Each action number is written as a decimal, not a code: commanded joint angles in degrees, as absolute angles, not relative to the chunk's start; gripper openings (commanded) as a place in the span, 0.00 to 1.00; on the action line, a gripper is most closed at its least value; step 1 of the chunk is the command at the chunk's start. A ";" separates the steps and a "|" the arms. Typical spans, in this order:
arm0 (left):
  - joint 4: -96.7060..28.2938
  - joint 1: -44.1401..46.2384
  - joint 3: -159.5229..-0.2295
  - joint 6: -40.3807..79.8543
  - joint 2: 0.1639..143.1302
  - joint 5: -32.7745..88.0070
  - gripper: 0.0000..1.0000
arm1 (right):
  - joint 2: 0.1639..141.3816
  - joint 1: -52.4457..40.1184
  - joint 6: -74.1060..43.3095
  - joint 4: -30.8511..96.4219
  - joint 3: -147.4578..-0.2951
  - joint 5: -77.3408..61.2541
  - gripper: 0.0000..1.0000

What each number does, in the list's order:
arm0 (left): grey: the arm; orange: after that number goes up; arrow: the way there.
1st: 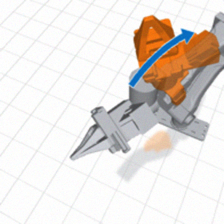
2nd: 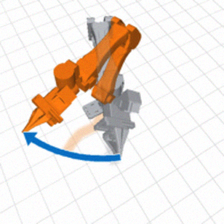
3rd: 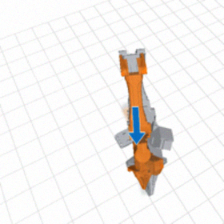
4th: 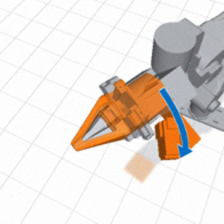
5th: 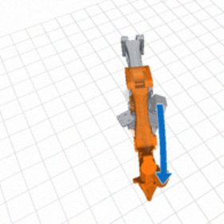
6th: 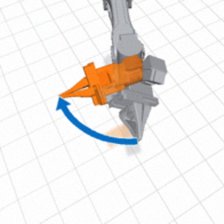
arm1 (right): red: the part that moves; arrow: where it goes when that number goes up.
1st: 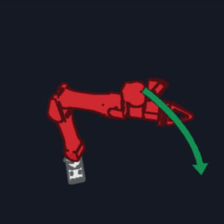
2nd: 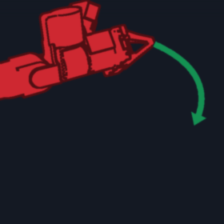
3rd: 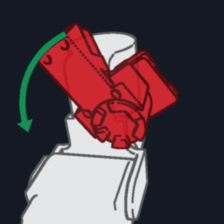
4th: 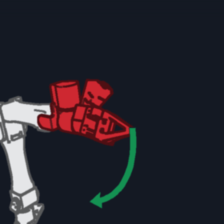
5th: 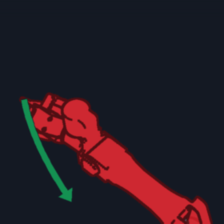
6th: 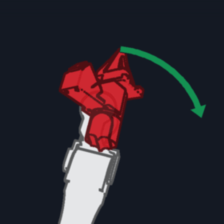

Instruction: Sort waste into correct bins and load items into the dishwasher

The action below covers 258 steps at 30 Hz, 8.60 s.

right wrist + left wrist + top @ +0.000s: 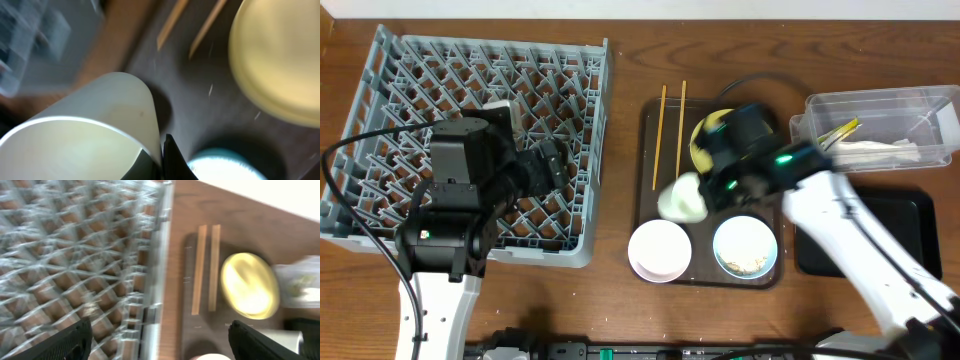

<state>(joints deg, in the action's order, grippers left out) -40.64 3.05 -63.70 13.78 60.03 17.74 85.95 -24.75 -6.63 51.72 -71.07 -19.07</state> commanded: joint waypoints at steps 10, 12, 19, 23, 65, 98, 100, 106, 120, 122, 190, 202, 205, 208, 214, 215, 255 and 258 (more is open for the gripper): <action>-21.69 3.03 -64.84 26.96 66.85 59.27 0.88 | 83.96 -8.69 -11.42 26.30 -74.94 -67.24 0.01; -17.45 3.55 -64.84 29.04 68.75 65.87 0.88 | 83.96 -9.78 -11.57 23.16 -74.94 -71.26 0.01; -7.51 6.70 -64.84 33.56 72.53 77.58 0.88 | 83.96 -12.93 -12.47 19.88 -74.94 -72.84 0.01; -3.55 9.47 -64.84 33.54 72.55 79.57 0.88 | 84.01 -14.22 -12.93 19.57 -74.94 -71.88 0.01; -54.63 -3.86 -74.56 29.21 68.55 8.60 0.54 | 79.92 -15.79 -14.11 47.22 -74.89 -23.11 0.71; -65.25 -13.50 -68.14 33.06 84.88 0.89 0.72 | 81.28 -19.11 -14.09 47.88 -74.89 -19.68 0.76; -65.01 -13.50 -68.14 33.04 84.68 1.65 0.77 | 81.28 -19.11 -14.09 47.99 -74.89 -19.68 0.76; -65.12 -13.50 -68.47 29.41 83.77 7.09 0.89 | 81.30 -19.16 -14.11 48.01 -74.89 -19.31 0.77; -64.99 -10.02 -80.16 6.74 77.69 28.25 0.89 | 85.08 -22.68 -17.61 55.59 -74.17 -14.41 0.59; -63.94 -8.05 -80.62 3.84 76.18 27.88 0.89 | 87.88 -25.34 -20.25 59.02 -73.32 -10.46 0.59; -62.70 -3.14 -80.60 3.25 74.11 21.37 0.90 | 86.04 40.69 15.55 39.22 -42.28 -85.76 0.01; -62.57 -3.14 -80.60 3.25 74.11 21.37 0.90 | 86.04 41.19 10.20 39.62 -42.28 -79.61 0.01; -62.52 -3.14 -80.60 3.25 74.11 21.37 0.90 | 86.04 41.30 11.00 37.30 -42.28 -76.99 0.01; -62.30 -3.14 -80.60 3.25 74.11 21.37 0.90 | 85.86 41.50 4.58 36.88 -42.28 -82.70 0.01; -61.98 -3.14 -80.60 3.25 74.08 21.39 0.90 | 85.36 41.41 3.66 35.11 -42.30 -82.50 0.01; -62.06 -3.14 -80.60 3.25 74.08 21.37 0.90 | 85.19 41.21 6.98 35.07 -42.30 -85.47 0.01; -60.27 -3.14 -80.60 3.25 74.08 21.37 0.90 | 68.31 -7.97 -6.59 54.35 -54.48 -19.09 0.01; -60.27 -3.14 -80.60 3.22 74.08 21.34 0.90 | 72.77 -18.61 -9.02 52.49 -54.48 -12.43 0.01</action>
